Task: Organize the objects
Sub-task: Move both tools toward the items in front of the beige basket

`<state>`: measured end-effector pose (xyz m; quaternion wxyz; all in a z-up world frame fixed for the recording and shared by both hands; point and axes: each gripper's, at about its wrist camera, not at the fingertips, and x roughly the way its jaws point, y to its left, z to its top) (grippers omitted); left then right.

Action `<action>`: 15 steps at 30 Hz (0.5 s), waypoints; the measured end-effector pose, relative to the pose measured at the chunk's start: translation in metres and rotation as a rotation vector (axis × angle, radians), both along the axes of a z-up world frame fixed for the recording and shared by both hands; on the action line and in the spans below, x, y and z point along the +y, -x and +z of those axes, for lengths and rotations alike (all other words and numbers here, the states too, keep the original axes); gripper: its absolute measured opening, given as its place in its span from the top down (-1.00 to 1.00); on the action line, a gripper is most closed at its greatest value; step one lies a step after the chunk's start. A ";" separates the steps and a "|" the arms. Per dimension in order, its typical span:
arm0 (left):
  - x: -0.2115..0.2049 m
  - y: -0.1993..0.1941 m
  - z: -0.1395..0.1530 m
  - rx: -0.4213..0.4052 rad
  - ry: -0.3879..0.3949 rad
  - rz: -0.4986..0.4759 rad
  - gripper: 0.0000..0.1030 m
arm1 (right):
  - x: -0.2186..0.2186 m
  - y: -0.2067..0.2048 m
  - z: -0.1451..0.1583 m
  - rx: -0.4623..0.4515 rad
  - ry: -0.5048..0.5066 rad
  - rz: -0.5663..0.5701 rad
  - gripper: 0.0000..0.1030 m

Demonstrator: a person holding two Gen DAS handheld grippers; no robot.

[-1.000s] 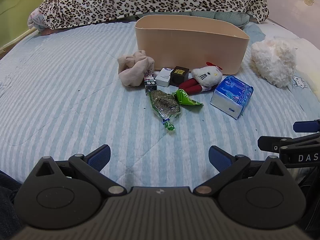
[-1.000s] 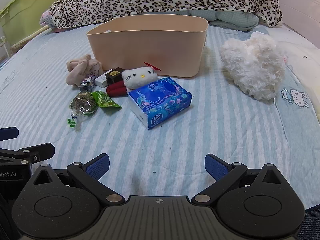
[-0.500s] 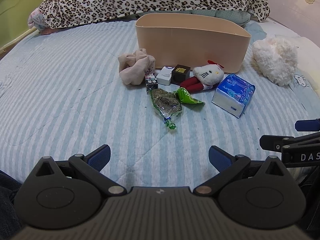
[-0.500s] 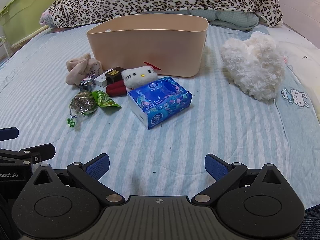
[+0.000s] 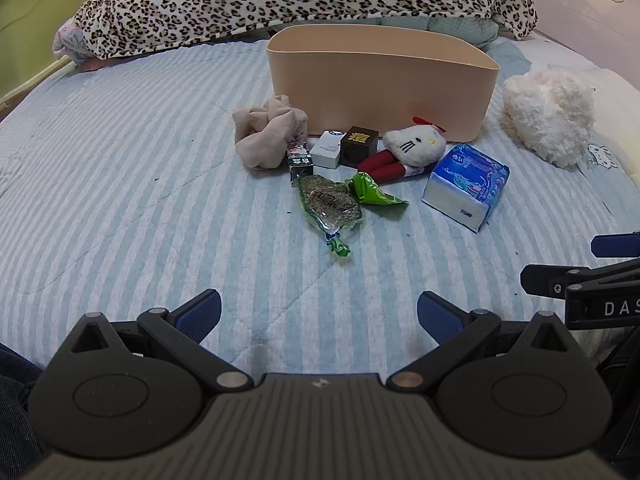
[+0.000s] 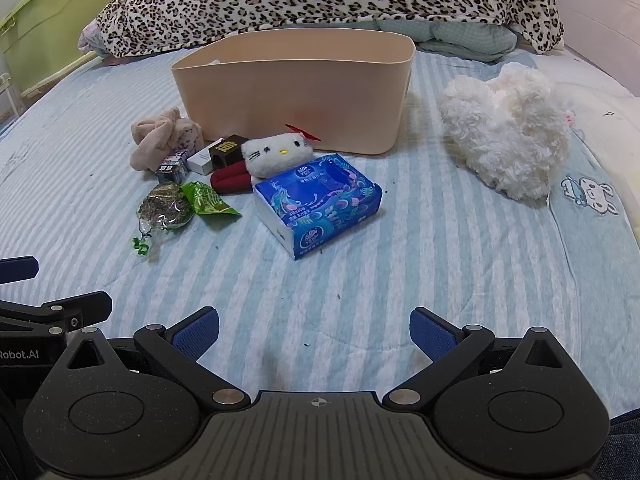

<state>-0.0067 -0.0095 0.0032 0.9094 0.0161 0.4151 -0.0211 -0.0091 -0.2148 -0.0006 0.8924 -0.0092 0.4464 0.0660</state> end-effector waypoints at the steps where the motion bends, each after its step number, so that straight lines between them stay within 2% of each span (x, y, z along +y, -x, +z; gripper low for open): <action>1: 0.000 0.000 0.000 -0.001 -0.001 0.000 -1.00 | 0.000 0.000 0.000 0.000 0.000 0.000 -1.00; 10: 0.000 -0.001 0.001 0.003 -0.005 0.001 -1.00 | 0.000 -0.002 0.001 0.004 0.007 0.004 -1.00; 15: -0.001 -0.009 0.003 0.007 -0.001 0.025 -1.00 | -0.003 -0.008 0.004 0.015 -0.030 -0.001 -1.00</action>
